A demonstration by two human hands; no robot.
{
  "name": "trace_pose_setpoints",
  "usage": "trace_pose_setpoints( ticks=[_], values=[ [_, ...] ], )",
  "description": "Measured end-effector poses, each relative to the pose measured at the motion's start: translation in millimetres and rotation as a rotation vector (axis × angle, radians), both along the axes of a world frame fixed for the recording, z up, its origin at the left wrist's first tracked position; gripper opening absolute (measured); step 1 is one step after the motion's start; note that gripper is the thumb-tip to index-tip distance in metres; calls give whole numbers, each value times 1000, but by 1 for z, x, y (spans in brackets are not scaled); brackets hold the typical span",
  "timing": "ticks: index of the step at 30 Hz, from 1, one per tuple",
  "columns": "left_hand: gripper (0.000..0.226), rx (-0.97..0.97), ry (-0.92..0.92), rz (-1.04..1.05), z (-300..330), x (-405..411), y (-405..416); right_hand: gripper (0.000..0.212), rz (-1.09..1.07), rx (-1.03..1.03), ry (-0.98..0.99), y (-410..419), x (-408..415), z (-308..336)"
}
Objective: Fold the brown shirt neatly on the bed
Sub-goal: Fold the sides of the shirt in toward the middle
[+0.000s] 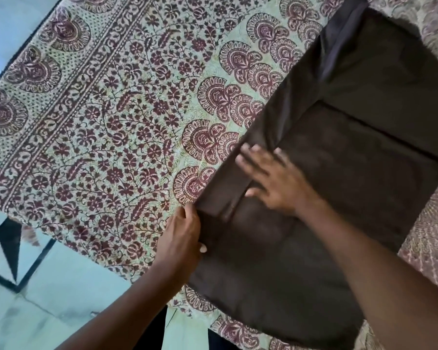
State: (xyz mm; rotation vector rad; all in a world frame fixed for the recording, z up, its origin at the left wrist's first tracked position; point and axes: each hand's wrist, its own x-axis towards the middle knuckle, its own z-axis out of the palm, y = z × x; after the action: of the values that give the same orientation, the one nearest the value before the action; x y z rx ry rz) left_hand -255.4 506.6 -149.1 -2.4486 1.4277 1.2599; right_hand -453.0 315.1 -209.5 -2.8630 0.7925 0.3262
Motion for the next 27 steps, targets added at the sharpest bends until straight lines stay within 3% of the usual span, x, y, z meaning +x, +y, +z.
trace_pose_setpoints(
  ticks=[3, 5, 7, 10, 14, 19, 22, 24, 27],
  values=[
    [65, 78, -35, -40, 12, -1, -15, 82, -272, 14, 57, -48, -13, 14],
    [56, 105, -94, -126, 25, -5, -36, 81, -222, 13, 28, -57, -9, 18],
    [54, -23, -207, -263, 33, -11, -64, 77, -160, -26, -20, -59, -6, 22],
    [84, -373, -249, -484, 20, -20, -105, 75, -77, -51, -34, -69, -8, 18],
    [130, -125, -162, -645, -18, -4, -133, 84, 139, -36, 52, -101, -19, 2],
    [144, -28, -190, -666, -27, -1, -139, 93, -152, -48, 103, -164, -30, 18],
    [151, -63, -196, -637, -19, -5, -148, 100, -139, -32, 87, -175, -29, 29],
    [139, -101, -154, -584, -14, -5, -157, 95, -18, -29, 77, -167, -29, 29],
    [91, -230, -85, -408, -13, -5, -169, 87, 62, 4, 81, -156, -39, 16]
  ],
)
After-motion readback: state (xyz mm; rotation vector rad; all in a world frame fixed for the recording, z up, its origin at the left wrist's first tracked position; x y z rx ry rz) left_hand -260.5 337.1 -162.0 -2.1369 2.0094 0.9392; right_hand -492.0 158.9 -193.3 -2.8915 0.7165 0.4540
